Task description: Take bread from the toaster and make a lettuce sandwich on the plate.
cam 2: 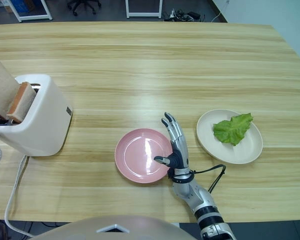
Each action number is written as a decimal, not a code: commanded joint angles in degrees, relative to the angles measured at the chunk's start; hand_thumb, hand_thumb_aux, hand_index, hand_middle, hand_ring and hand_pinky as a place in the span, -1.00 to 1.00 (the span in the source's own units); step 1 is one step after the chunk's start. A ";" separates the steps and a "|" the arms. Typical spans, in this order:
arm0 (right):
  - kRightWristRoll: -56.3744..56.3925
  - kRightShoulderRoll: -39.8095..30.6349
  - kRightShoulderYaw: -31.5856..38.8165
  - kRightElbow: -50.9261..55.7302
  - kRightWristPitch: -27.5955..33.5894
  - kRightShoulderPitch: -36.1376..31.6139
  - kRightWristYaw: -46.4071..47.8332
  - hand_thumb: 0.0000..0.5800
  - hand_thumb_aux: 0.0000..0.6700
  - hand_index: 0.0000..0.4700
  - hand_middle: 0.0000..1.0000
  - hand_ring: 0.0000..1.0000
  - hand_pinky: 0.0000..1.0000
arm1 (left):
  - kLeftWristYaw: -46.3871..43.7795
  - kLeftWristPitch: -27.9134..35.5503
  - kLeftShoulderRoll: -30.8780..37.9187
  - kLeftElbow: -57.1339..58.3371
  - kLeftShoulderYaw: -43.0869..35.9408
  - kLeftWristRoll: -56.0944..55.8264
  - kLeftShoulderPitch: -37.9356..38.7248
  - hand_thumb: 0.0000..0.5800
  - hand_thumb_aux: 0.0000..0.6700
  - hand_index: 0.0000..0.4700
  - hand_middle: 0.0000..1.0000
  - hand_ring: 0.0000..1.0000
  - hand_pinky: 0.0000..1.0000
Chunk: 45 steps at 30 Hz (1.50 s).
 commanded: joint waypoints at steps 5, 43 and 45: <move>0.13 -0.22 0.29 2.35 0.80 0.52 -0.05 -1.00 -1.00 -1.00 -1.00 -1.00 -1.00 | -2.01 -3.54 -7.69 -8.64 4.55 -13.11 -4.21 1.00 1.00 1.00 1.00 1.00 1.00; -0.46 -26.10 -23.93 12.99 16.64 -2.78 -3.07 -1.00 -1.00 -1.00 -1.00 -1.00 -1.00 | -17.98 -16.83 -14.62 -0.76 -40.67 25.78 1.68 -1.00 -1.00 -1.00 -1.00 -1.00 -1.00; -1.51 -27.96 -21.52 17.52 19.92 -5.24 -1.08 -1.00 -1.00 -1.00 -1.00 -1.00 -1.00 | -15.54 -15.98 -13.94 -3.09 -40.47 28.70 2.42 -1.00 -1.00 -1.00 -1.00 -1.00 -1.00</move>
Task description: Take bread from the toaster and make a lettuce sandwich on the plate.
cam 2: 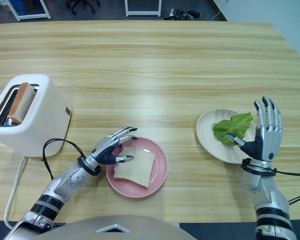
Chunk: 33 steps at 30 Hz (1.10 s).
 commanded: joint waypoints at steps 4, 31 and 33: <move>-3.00 -6.48 9.71 16.38 9.20 -10.25 12.67 -1.00 -1.00 -1.00 -1.00 -1.00 -1.00 | 5.97 2.48 3.00 -9.86 0.58 7.47 2.92 -1.00 -1.00 -1.00 -1.00 -1.00 -1.00; -1.33 -12.28 20.88 8.09 11.68 -8.51 19.70 1.00 1.00 1.00 -1.00 -1.00 -1.00 | 11.43 8.25 3.47 -22.00 13.66 1.99 14.77 -1.00 -1.00 -1.00 -1.00 -1.00 -1.00; -1.72 -12.68 19.09 -0.82 12.16 -5.57 16.99 1.00 1.00 1.00 -1.00 -1.00 -1.00 | 12.38 8.18 3.05 -21.89 14.01 1.78 15.25 -1.00 -1.00 -1.00 -1.00 -1.00 -1.00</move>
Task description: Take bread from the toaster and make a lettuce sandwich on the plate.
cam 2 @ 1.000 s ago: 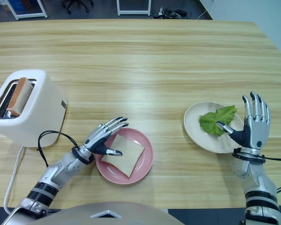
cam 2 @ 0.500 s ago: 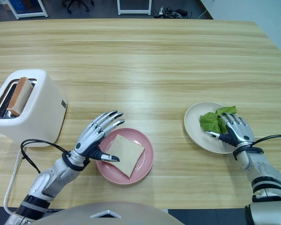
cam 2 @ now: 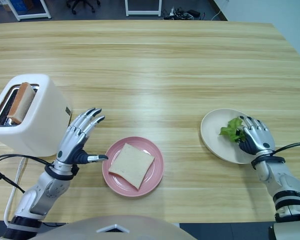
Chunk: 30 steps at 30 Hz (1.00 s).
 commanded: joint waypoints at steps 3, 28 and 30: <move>0.24 0.67 -5.24 -30.73 0.35 10.33 -2.87 1.00 1.00 1.00 -1.00 -1.00 -1.00 | 2.94 0.02 -1.14 -0.06 2.25 -1.79 1.31 -1.00 -1.00 -1.00 -1.00 -1.00 -1.00; -15.64 23.78 15.02 -43.68 -9.06 3.15 -1.85 1.00 1.00 1.00 -1.00 -1.00 -1.00 | 9.16 -1.86 -3.73 5.49 2.74 -2.28 -3.66 -1.00 -1.00 -1.00 -1.00 -1.00 -1.00; -16.24 26.69 15.20 -44.26 -8.56 0.39 -3.97 1.00 1.00 1.00 -1.00 -1.00 -1.00 | 9.48 -1.93 -3.94 6.31 2.39 -2.09 -4.06 -1.00 -1.00 -1.00 -1.00 -1.00 -1.00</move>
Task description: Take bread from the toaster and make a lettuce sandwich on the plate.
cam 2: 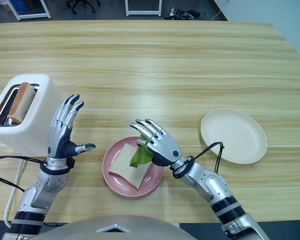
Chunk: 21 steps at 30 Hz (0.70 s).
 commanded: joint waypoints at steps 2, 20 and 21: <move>-1.22 5.84 0.44 -1.46 0.98 -6.36 -4.01 1.00 1.00 1.00 -1.00 -1.00 -1.00 | 0.66 -0.07 -0.41 2.38 -1.00 0.69 -1.22 -1.00 -1.00 -1.00 -1.00 -1.00 -1.00; 1.67 -7.66 3.75 4.04 -4.95 5.62 3.42 1.00 1.00 1.00 -1.00 -1.00 -1.00 | 0.94 -0.09 -0.78 4.23 -2.85 0.48 -2.46 -1.00 -1.00 -1.00 -1.00 -1.00 -1.00; 2.20 -8.77 3.44 3.50 -5.34 6.21 4.54 1.00 1.00 1.00 -1.00 -1.00 -1.00 | 0.91 -0.07 -0.76 4.21 -2.84 0.47 -2.43 -1.00 -1.00 -1.00 -1.00 -1.00 -1.00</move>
